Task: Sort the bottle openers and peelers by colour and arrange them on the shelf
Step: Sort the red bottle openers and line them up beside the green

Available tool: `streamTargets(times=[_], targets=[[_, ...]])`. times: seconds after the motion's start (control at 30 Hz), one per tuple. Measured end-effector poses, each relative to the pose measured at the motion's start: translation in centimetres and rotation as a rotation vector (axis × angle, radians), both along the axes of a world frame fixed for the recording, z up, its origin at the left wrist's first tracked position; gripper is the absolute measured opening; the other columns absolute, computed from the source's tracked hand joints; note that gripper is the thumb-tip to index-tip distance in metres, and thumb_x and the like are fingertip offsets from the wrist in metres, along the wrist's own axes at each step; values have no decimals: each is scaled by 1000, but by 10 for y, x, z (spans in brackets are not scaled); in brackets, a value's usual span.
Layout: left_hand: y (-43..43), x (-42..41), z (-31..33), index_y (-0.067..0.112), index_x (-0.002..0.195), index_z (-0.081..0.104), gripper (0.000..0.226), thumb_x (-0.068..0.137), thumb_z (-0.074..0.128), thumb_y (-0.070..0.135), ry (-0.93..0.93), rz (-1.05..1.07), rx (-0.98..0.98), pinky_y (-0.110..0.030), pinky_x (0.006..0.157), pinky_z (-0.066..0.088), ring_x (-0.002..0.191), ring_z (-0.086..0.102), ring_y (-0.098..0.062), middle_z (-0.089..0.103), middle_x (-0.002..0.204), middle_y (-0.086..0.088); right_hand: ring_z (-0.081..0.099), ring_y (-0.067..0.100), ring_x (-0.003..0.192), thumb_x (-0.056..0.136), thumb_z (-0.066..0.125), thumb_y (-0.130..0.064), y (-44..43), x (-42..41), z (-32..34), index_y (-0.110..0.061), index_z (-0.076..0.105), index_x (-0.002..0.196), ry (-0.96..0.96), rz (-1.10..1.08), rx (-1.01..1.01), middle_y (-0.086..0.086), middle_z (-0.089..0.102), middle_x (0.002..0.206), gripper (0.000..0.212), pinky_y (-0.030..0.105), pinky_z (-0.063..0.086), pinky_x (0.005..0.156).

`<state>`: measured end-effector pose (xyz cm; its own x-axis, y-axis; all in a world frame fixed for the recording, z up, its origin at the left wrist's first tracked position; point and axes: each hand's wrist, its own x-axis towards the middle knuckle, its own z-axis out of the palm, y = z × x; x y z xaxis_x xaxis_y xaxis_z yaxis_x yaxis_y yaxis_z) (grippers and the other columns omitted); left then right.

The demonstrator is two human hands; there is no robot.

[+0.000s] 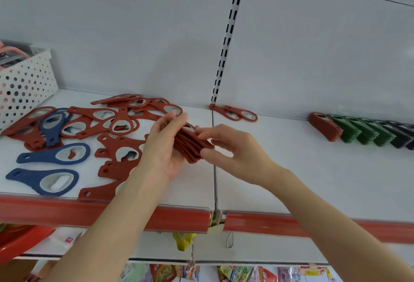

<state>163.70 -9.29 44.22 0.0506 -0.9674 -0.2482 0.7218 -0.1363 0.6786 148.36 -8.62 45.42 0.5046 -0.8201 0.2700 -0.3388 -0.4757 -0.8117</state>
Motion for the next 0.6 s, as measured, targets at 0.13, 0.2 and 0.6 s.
streamTargets(times=[0.13,0.2,0.6], targets=[[1,-10,5,20,101,52,25,86,54,-1,-17,76,-35,-35,57,57,79,66,-27,60,92,-11,62,4,104,85,66,-20,10,6,-2,-39,62,86,-119,-193,121,-21,65,98,19,30,49,94],[2,-15,7,21,101,53,27,85,54,-1,-67,121,-56,-39,69,56,91,65,-32,61,90,-8,65,10,96,86,64,-22,14,9,-2,-26,62,96,-150,-330,202,-8,67,99,11,29,52,87],[5,-28,6,18,121,52,45,79,67,17,-430,-41,-279,-29,84,50,91,62,-11,63,99,2,68,27,85,72,63,-14,24,-7,-2,-1,65,104,-733,-227,846,16,67,97,35,29,57,79]])
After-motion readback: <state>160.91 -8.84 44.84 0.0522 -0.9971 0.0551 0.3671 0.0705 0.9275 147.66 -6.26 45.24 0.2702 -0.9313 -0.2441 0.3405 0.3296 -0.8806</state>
